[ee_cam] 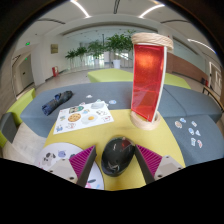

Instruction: Arrange mouse

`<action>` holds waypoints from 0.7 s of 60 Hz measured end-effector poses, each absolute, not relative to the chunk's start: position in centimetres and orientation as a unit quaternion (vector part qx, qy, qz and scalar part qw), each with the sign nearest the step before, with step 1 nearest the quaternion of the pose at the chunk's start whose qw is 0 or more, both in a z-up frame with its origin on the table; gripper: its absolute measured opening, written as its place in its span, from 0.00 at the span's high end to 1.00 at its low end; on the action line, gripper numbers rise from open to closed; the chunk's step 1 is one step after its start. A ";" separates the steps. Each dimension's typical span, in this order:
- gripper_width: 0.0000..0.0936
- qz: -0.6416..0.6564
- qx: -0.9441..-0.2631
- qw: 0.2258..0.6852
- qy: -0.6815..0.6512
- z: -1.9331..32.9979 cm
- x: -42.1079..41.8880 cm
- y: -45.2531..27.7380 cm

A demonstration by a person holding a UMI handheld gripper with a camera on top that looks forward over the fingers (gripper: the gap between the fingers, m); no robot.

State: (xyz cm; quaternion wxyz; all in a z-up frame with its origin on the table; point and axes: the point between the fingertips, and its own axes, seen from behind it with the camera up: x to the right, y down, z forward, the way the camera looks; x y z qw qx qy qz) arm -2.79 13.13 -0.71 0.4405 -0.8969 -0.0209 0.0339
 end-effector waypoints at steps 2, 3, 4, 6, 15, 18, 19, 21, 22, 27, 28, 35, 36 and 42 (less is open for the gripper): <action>0.13 0.032 -0.897 0.440 -0.021 -0.8 -3.1 13.8; 0.14 0.032 -0.897 0.440 -0.022 -0.9 -3.2 14.0; 0.14 0.032 -0.897 0.441 -0.022 -0.9 -3.3 14.3; 0.17 0.032 -0.896 0.442 -0.026 -1.0 -3.7 14.8; 0.40 0.017 -0.891 0.453 -0.028 -1.6 -4.0 15.5; 0.43 0.017 -0.893 0.449 -0.026 -1.8 -4.0 15.4; 0.45 0.018 -0.894 0.447 -0.023 -1.7 -3.9 15.4; 0.49 0.019 -0.898 0.440 -0.015 -1.8 -3.8 15.3; 0.51 0.021 -0.899 0.437 -0.010 -1.8 -3.7 15.3; 0.54 0.018 -0.901 0.433 0.010 -0.3 -3.1 14.9; 0.55 0.015 -0.897 0.441 0.010 0.5 -3.1 14.8; 0.57 0.034 -0.867 0.496 -0.003 7.5 -6.2 12.9; 0.58 0.041 -0.864 0.502 -0.005 8.4 -7.0 12.4; 0.58 0.051 -0.847 0.528 -0.033 11.7 -11.4 9.4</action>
